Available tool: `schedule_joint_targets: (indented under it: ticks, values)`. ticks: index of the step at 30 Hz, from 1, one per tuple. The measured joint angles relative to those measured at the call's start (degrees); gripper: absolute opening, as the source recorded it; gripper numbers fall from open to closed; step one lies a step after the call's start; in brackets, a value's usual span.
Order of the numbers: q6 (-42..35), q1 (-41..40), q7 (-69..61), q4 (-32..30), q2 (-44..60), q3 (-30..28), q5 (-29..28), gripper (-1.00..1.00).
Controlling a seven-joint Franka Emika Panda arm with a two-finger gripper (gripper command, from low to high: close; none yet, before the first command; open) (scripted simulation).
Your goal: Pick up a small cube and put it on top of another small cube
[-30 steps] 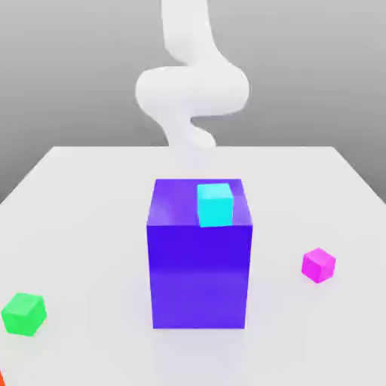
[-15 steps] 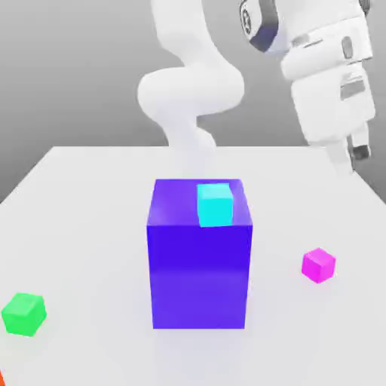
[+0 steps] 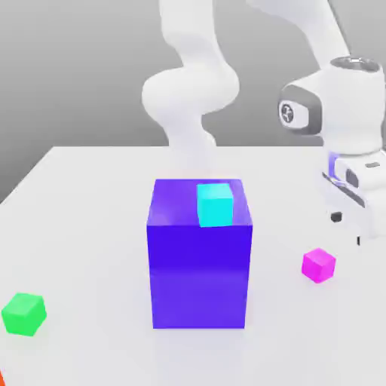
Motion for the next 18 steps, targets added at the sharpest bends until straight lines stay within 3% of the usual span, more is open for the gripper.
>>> schedule_joint_targets:
  ticks: [7, 18]
  values:
    - [5.51, 3.65, -1.81, -3.14, 6.0, 0.16, -9.38, 0.0]
    - [14.76, 3.2, -0.75, -1.03, 17.3, -0.58, -11.33, 0.0]
